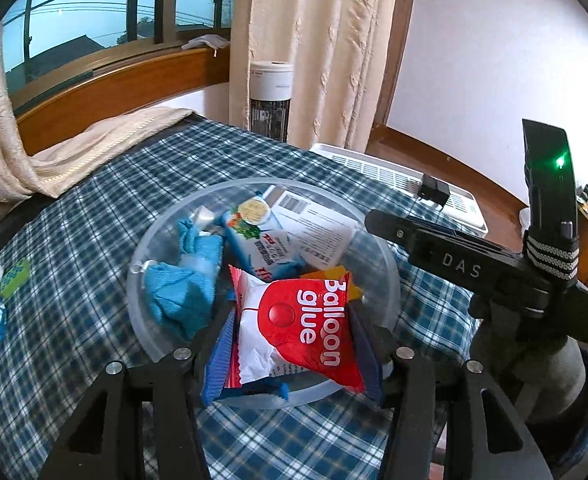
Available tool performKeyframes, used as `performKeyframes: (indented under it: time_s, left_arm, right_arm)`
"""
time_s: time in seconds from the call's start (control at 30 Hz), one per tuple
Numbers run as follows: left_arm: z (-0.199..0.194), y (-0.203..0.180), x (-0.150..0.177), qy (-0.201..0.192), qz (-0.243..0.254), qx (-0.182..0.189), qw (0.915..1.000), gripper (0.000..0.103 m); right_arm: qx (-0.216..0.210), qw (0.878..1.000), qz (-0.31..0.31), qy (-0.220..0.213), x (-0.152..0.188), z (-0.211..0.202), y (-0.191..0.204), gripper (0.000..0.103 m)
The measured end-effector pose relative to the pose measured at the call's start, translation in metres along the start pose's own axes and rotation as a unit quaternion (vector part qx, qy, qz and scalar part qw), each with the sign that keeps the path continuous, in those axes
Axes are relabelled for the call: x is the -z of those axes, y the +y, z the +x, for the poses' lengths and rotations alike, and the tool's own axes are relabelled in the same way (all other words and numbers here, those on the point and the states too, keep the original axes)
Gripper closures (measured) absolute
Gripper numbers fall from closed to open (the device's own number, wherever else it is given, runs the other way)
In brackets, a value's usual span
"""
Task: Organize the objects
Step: 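Carry the red glue packet over the bowl with the left gripper and open it, then move both open grippers away from the bowl back toward the remaining items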
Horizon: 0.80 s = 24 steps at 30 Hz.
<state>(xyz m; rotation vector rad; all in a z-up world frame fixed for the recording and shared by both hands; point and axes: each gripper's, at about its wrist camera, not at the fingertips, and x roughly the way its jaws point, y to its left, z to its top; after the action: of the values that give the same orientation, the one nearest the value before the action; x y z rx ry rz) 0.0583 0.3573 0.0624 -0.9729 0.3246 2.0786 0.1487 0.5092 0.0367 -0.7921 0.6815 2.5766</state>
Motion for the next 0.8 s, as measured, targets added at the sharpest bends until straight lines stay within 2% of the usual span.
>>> performKeyframes:
  time_s: [0.03,0.13,0.8]
  left_arm:
    - [0.001,-0.001,0.000,0.001,-0.001,0.000,1.0000,0.035]
    - [0.003,0.002,0.002,0.003,-0.011,0.001,0.9999,0.024]
    - [-0.015,0.034,0.019,-0.008,-0.052,-0.027,0.9983,0.020]
  right_arm:
    - [0.000,1.000,0.001,0.000,0.000,0.000,-0.001,0.049]
    - [-0.001,1.000,0.000,0.000,0.000,0.000,-0.001,0.049]
    - [-0.011,1.000,-0.013,0.007,0.006,0.003,0.019,0.048]
